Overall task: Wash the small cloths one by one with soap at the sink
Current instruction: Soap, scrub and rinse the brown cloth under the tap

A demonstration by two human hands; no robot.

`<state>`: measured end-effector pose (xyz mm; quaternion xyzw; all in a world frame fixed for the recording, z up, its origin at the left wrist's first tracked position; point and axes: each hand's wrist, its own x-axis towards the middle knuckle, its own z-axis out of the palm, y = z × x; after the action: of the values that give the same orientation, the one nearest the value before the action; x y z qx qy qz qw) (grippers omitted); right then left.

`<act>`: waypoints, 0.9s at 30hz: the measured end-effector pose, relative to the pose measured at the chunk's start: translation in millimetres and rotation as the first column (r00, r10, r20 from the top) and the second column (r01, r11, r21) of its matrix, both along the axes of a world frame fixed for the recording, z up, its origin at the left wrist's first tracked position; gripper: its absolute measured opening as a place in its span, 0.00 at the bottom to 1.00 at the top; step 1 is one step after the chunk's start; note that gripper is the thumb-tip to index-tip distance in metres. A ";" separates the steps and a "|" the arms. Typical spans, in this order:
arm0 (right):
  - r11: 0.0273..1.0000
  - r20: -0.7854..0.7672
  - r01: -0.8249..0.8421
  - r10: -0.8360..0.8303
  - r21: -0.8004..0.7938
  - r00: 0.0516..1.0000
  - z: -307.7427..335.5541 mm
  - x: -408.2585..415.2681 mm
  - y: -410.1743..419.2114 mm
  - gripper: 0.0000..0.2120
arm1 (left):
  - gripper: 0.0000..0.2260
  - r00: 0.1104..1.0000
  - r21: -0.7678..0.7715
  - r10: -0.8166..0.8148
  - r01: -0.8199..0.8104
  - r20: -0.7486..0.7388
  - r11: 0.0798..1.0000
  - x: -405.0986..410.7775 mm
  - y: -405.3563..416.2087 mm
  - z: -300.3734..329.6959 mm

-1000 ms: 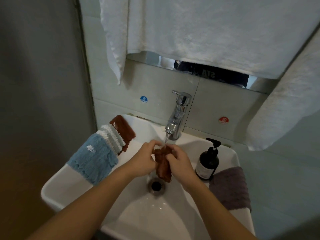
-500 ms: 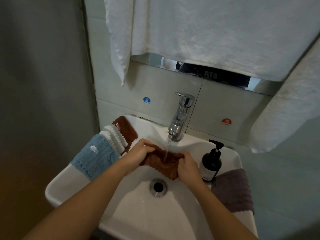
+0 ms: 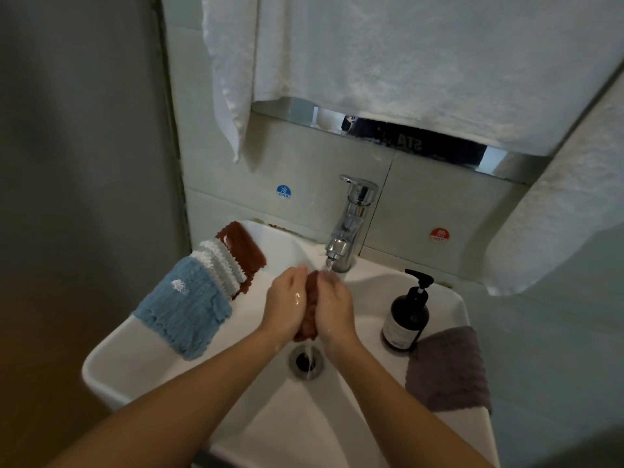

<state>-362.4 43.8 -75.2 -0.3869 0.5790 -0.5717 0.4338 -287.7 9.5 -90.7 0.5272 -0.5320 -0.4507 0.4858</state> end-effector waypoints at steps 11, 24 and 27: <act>0.979 -0.116 0.201 -0.202 -0.019 0.973 -11.7 -8.7 -17.2 0.11 | 0.12 0.994 0.053 -0.085 0.089 -0.074 0.995 -8.6 10.2 3.3; 0.972 -0.225 0.191 -0.157 0.140 0.962 -22.6 -14.3 -25.1 0.08 | 0.05 0.989 -0.016 -0.132 0.132 -0.064 0.991 -14.0 15.1 4.0; 0.988 -0.199 0.013 0.018 0.153 0.980 -18.1 -13.9 -19.1 0.10 | 0.07 1.000 -0.026 -0.007 0.007 -0.027 1.000 -5.5 3.3 3.8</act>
<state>-376.2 24.7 -93.2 -0.4084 0.6615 -0.4832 0.4026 -293.2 12.8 -86.9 0.5128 -0.5331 -0.4525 0.4981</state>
